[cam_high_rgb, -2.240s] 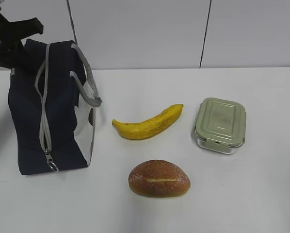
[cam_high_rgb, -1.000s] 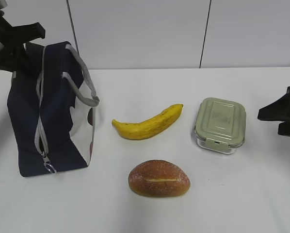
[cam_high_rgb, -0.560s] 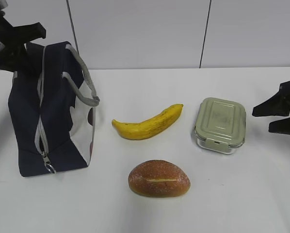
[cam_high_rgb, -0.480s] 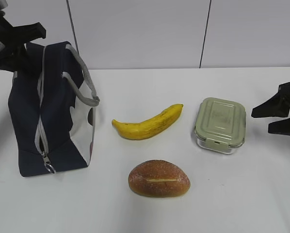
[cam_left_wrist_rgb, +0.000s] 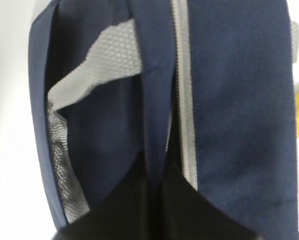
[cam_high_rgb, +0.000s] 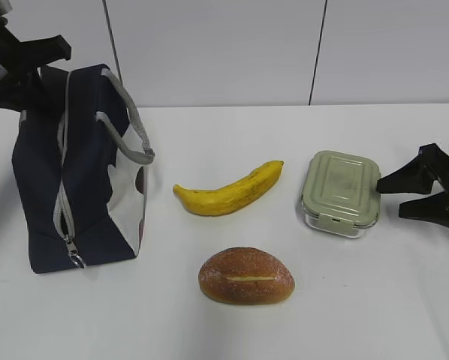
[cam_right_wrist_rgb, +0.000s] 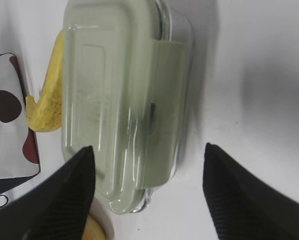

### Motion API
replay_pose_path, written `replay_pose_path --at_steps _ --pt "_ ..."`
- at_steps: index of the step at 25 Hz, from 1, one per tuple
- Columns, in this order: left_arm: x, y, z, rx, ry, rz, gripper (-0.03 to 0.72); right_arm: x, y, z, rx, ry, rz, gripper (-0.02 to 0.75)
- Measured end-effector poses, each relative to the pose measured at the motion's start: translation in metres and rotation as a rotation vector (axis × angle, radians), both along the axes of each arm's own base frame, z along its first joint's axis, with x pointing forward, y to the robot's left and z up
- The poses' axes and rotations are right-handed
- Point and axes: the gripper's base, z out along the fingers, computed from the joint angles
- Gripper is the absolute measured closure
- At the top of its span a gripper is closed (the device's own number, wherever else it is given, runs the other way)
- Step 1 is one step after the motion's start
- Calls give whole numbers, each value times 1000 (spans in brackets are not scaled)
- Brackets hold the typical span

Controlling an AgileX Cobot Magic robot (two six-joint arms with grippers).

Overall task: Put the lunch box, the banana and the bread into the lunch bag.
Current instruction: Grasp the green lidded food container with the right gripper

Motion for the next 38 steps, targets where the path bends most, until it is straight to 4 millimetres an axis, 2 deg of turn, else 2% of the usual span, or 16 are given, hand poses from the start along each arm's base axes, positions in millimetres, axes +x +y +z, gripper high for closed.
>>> replay_pose_path --at_steps 5,10,15,24,38 --pt "0 0 0 0 0 0 687 5 2 -9 36 -39 21 155" --pt "0 0 0 0 1 0 687 8 2 -19 81 -29 5 127" --pt "0 0 0 0 1 0 687 12 3 -32 120 -12 18 125" --pt "0 0 0 3 -1 -1 688 28 1 -34 176 -43 49 138" --pt "1 0 0 6 -9 0 688 37 8 -33 173 -59 72 167"
